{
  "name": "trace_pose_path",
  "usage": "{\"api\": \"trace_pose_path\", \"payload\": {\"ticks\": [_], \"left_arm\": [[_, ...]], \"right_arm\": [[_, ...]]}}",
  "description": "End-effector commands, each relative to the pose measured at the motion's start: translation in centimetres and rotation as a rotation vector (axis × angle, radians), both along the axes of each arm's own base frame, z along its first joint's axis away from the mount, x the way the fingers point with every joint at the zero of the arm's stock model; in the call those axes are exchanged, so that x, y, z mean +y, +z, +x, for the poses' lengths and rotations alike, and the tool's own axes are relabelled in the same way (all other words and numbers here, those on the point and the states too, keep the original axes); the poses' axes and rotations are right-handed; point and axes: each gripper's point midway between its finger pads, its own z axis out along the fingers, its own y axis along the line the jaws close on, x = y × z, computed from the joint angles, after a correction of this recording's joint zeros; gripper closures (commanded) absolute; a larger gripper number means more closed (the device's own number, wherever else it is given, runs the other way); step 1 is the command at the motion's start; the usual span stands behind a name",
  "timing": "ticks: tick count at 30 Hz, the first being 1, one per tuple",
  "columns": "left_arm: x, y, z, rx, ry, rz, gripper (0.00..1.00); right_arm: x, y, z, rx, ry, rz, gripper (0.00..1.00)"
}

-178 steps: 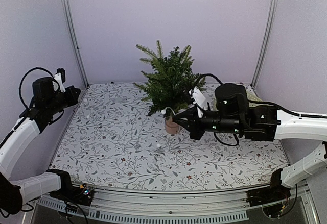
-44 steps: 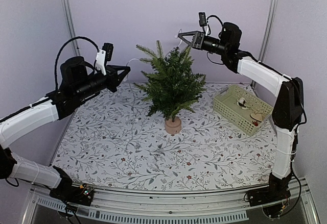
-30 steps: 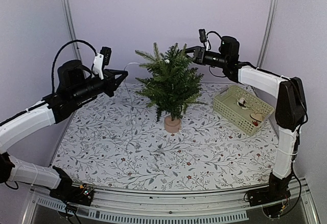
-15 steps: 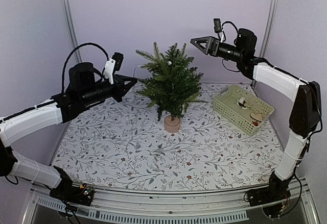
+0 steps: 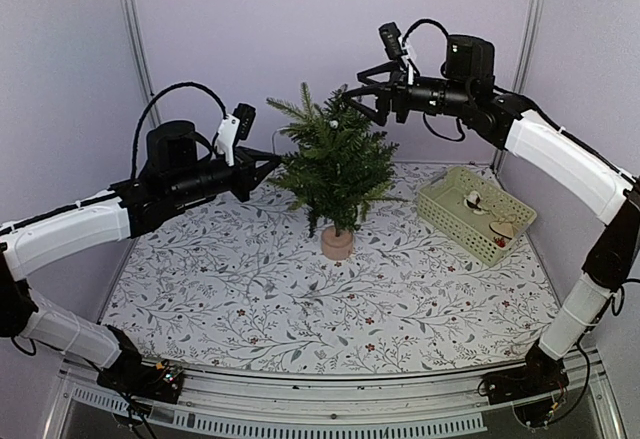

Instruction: Decorate the small christmas tree

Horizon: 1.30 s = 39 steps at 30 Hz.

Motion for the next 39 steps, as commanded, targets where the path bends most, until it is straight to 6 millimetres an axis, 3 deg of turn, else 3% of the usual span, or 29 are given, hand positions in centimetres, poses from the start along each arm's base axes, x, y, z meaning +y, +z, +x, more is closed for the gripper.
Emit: {"api": "trace_pose_path", "payload": {"ticks": [1,8,12,20,27,31,34,39], "left_arm": [[-0.7,1.1,-0.2,-0.034,-0.019,-0.008,1.0],[-0.8,1.1,-0.6,-0.034,-0.026,-0.006,1.0],[-0.7,2.4,-1.0,-0.056,-0.024,-0.013,1.0],[-0.3,7.2,-2.8,-0.132,-0.033,-0.055,1.0],[-0.8,6.6,-4.0,-0.113,-0.066,-0.024,1.0],[-0.4,6.3,-5.0,-0.104,-0.076,-0.021,1.0],[0.7,7.1,-5.6,-0.122,-0.054,-0.038,1.0],[2.4,6.6,-6.1,-0.101,-0.002,-0.002,1.0]], "right_arm": [[2.4,-1.6,-1.2,-0.131,-0.051,-0.176,0.12],[6.3,-2.8,-2.2,-0.193,-0.039,-0.257,0.18],[7.5,-4.6,-1.5,-0.172,-0.034,-0.296,0.24],[7.8,-7.0,-0.3,-0.128,-0.071,-0.33,0.44],[7.6,-7.3,0.5,-0.106,-0.116,-0.332,0.64],[7.3,-7.6,0.9,-0.096,-0.143,-0.339,0.66],[7.3,-7.7,1.0,-0.093,-0.151,-0.341,0.65],[7.3,-7.9,1.3,-0.088,-0.162,-0.341,0.63]]}}
